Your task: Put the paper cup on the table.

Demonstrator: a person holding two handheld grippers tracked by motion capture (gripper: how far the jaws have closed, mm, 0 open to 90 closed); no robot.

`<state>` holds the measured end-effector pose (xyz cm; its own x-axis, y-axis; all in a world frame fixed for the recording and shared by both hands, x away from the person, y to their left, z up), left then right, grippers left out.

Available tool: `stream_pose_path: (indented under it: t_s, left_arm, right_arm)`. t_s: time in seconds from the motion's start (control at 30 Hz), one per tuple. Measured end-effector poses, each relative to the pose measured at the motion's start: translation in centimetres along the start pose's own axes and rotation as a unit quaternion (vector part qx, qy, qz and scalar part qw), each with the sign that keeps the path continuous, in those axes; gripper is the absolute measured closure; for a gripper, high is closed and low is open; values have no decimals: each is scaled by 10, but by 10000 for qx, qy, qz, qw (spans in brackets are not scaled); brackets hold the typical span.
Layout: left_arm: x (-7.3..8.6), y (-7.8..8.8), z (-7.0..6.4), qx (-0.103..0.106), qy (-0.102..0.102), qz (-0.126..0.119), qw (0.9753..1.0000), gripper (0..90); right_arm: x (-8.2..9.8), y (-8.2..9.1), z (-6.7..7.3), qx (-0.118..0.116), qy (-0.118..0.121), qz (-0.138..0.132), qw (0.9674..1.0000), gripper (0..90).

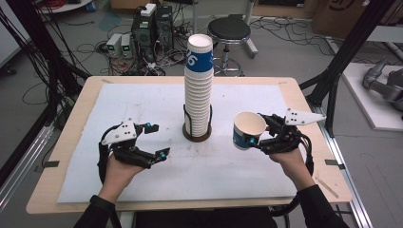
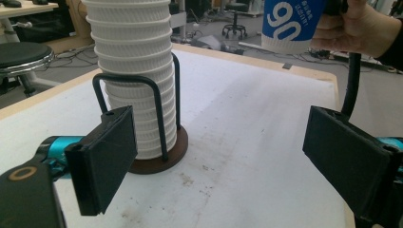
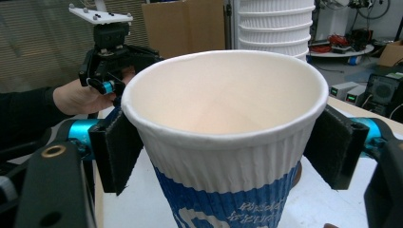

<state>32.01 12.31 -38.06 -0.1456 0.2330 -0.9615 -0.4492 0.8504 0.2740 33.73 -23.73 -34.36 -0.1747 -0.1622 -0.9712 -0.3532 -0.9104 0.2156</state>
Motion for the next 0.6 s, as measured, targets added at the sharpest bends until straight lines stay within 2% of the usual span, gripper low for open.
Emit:
stream_pose_path:
  t_s: [0.6]
  left_arm:
    - [6,-5,1,9,10,84,10000,113]
  right_arm:
    - [0,4,-13,247,-7,-7,9997,206]
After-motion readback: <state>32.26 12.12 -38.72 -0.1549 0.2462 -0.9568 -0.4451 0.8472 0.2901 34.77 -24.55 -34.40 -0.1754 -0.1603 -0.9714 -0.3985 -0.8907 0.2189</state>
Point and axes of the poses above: each handheld gripper's, and its own axes: y roughly backward along the jaws, x roughly out of its underside, z roughly to its left, the point moved 5 cm from there along -y, roughly forward along the jaws, and after that the axes turned 2 degrees about z, right-handed, at the moved point
